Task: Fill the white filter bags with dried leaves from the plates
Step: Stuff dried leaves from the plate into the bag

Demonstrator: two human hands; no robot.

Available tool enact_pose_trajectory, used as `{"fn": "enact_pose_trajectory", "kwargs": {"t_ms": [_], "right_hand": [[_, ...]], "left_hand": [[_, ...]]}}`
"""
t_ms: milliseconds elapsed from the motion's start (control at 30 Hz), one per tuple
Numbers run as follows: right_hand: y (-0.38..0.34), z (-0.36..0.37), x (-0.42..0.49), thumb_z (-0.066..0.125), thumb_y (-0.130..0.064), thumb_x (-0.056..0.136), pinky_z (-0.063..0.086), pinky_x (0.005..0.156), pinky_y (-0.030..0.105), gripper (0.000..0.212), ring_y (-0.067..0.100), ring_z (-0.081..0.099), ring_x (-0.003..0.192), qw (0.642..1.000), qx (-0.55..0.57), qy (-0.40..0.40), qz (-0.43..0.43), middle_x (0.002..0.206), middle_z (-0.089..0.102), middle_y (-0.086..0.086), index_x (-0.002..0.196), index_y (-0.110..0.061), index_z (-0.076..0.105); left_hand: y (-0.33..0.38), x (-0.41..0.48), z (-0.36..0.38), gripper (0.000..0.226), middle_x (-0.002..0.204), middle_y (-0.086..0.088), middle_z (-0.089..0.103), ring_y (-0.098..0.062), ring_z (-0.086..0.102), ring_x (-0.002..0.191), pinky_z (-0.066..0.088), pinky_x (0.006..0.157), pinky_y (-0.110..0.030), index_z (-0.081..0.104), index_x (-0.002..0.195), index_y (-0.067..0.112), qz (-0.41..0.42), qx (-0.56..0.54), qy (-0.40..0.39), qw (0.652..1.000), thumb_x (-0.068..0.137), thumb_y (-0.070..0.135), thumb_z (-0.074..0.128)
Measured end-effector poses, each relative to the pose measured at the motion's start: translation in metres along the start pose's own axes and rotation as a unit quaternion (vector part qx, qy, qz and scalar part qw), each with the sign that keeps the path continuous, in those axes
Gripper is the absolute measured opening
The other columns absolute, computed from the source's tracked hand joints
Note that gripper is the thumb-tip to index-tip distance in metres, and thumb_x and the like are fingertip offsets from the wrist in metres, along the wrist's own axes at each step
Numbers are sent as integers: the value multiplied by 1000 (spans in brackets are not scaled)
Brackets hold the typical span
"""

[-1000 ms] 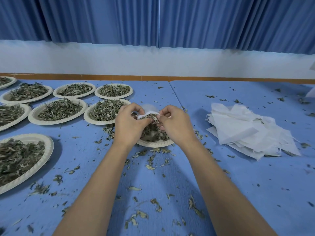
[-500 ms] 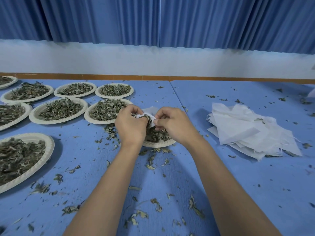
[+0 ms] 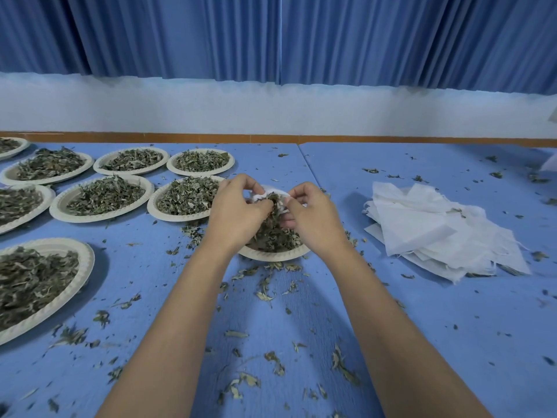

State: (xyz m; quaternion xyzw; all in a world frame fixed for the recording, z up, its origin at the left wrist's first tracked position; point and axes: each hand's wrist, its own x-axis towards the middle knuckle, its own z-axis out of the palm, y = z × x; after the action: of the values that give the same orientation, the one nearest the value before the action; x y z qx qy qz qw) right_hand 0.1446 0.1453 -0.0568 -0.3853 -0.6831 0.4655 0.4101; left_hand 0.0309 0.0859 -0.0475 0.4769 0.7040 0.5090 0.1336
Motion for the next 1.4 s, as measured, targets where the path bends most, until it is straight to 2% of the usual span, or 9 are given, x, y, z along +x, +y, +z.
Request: {"fn": "enact_pose_trajectory", "kwargs": {"t_ms": [133,267,367,567,700,1033,1200,1333,1400], "right_hand": [[2,-3,2,50,-11,94,54,61,27,20,23,60,74,999,21,11,22,80,56,1,76,-21,49],[3,-2,4,50,-15,94,54,75,47,19,23,58,73,1000,-2,16,26,78,55,-1,77,-22,50],[4,-2,4,50,-14,95,54,78,50,20,25,59,74,999,-9,23,26,78,55,0,77,-22,49],[1,-2,1,49,-13,96,58,70,28,15,21,65,77,1000,-2,-16,22,85,54,-1,82,-18,50],[-4,-2,-4,51,-16,95,53,85,42,9,20,64,81,995,-86,-44,-19,84,57,-1,86,-15,51],[-12,-1,-9,55,-4,90,52,84,42,11,20,59,76,985,-76,-150,-48,82,62,11,81,-10,57],[-7,0,-8,55,-15,92,52,83,45,7,27,64,85,989,-122,-53,-65,90,67,9,86,-12,57],[-2,3,-5,50,-12,95,52,80,48,7,30,64,85,988,-140,1,-70,91,61,6,94,-9,55],[-1,3,-5,49,-12,95,53,79,47,8,30,64,84,989,-137,8,-63,85,56,0,98,-7,56]], "left_hand": [[0,1,-10,20,94,-5,47,0,48,45,36,41,-13,55,91,22,-20,-22,-99,995,81,10,67],[-1,-2,-8,37,108,3,42,-7,55,64,44,49,-17,52,87,27,11,0,-92,996,69,12,82],[-1,-4,-5,45,111,10,39,-3,52,64,43,53,-6,51,89,26,35,21,-99,994,63,14,86],[-9,-4,1,29,105,5,50,-3,43,61,36,59,-1,51,81,23,74,47,5,996,72,20,80],[-13,-4,4,22,96,2,51,-5,43,67,34,61,-3,53,79,16,63,55,53,995,77,15,74],[-13,-11,10,26,88,-3,45,-18,41,72,30,60,-27,50,75,7,80,93,135,983,68,-17,56],[-15,-4,4,24,90,-3,49,-2,41,68,33,61,-5,50,75,14,57,59,106,991,73,-1,68],[-17,-2,-3,27,94,4,58,-12,49,66,38,57,-23,53,73,28,0,-23,13,1000,72,22,78],[-16,-1,-6,21,108,5,61,-14,60,79,47,66,-29,57,77,27,-29,-64,-14,997,74,23,77]]}}
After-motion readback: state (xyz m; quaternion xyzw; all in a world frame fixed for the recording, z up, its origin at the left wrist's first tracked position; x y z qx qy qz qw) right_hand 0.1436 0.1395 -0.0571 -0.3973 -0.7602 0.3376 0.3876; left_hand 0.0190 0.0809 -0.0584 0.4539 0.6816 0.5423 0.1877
